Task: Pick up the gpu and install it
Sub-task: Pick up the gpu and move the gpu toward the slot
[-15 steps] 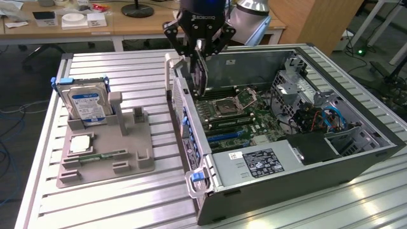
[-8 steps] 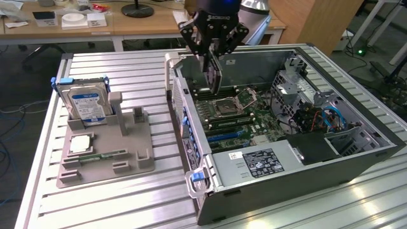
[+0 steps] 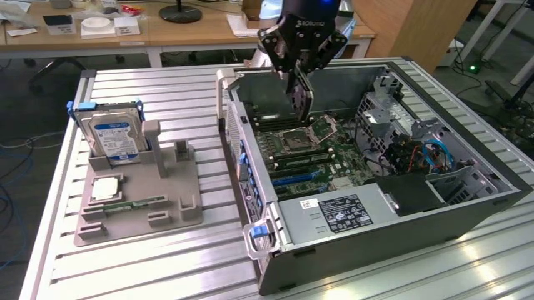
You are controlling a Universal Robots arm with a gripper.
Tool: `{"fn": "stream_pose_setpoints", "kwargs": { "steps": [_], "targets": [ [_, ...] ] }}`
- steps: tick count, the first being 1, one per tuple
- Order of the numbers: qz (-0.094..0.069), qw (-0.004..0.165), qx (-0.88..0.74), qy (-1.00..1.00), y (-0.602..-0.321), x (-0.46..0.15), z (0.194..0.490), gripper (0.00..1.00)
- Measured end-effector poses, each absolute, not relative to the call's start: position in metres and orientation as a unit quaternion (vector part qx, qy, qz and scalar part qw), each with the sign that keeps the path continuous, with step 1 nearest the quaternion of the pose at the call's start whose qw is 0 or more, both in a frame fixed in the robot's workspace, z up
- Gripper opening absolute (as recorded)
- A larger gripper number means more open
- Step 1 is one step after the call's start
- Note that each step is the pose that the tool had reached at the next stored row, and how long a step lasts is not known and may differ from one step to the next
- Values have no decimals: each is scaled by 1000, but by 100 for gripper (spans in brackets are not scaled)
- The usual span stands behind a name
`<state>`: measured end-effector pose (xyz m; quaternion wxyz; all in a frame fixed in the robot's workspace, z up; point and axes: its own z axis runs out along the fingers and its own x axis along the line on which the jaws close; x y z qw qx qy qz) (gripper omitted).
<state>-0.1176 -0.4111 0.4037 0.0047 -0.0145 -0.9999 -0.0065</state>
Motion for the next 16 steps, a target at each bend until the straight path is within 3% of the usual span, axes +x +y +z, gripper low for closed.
{"fn": "stream_pose_setpoints", "kwargs": {
  "steps": [16],
  "targets": [
    [-7,5,8,-1000,-411,-63,401,27]
  ]
}}
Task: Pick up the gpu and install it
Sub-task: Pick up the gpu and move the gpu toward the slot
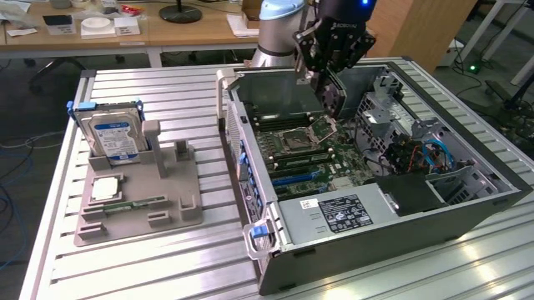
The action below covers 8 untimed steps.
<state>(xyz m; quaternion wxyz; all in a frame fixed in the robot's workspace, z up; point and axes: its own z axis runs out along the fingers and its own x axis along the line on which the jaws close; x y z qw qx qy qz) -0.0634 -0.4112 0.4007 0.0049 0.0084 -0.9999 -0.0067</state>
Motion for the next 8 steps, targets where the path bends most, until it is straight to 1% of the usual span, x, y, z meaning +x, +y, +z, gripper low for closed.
{"fn": "stream_pose_setpoints", "kwargs": {
  "steps": [8],
  "targets": [
    [-7,5,14,-1000,-411,-34,399,27]
  ]
}}
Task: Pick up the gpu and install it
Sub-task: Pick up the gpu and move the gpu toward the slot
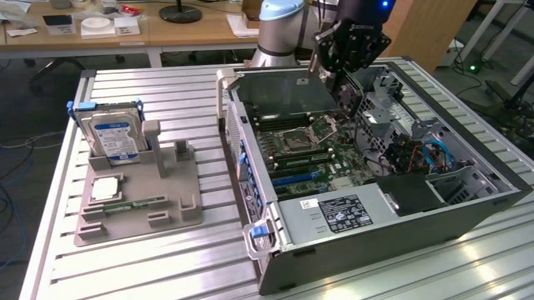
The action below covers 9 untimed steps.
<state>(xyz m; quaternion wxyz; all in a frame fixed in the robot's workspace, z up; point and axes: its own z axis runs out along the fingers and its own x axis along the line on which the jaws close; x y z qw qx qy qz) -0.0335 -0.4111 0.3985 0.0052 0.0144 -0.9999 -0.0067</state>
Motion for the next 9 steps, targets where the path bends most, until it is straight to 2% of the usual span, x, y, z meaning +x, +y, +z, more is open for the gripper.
{"fn": "stream_pose_setpoints", "kwargs": {
  "steps": [9],
  "targets": [
    [-7,5,15,-1000,-411,-25,398,27]
  ]
}}
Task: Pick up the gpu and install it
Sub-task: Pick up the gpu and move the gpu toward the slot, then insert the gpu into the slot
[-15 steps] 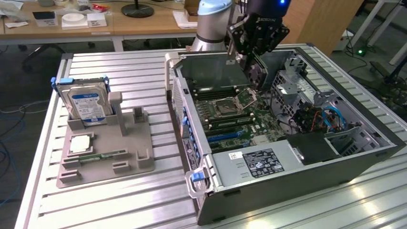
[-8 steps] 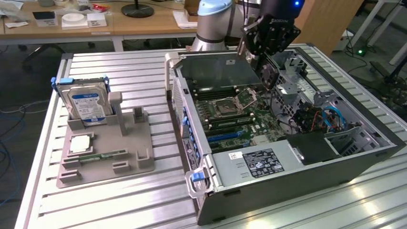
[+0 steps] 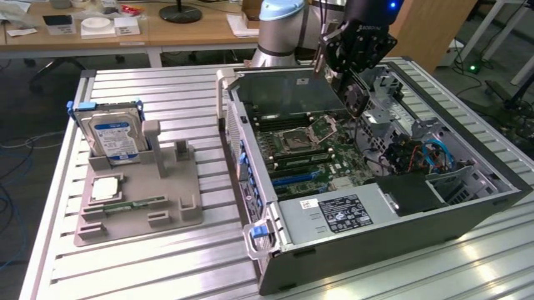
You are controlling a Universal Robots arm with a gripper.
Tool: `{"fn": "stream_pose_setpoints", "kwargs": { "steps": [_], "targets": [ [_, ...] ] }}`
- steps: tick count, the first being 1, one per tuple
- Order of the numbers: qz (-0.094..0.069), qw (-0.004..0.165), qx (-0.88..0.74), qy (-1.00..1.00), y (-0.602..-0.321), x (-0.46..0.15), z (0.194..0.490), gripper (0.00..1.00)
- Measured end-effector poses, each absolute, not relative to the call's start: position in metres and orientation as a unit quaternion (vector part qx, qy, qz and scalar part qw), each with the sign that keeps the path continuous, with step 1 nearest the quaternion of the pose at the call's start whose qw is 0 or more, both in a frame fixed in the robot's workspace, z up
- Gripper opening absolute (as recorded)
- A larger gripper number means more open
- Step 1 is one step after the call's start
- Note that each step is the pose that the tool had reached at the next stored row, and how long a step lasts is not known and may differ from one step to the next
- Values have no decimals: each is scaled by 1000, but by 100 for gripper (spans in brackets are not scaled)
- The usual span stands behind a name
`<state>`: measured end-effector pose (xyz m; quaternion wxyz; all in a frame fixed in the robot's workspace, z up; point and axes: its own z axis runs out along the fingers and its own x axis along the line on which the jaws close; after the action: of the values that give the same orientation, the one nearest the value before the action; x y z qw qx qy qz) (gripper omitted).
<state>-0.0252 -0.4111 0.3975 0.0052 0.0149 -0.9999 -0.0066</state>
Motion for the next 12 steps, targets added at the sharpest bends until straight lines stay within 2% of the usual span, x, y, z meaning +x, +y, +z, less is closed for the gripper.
{"fn": "stream_pose_setpoints", "kwargs": {
  "steps": [12],
  "targets": [
    [-7,5,15,-1000,-411,-25,398,27]
  ]
}}
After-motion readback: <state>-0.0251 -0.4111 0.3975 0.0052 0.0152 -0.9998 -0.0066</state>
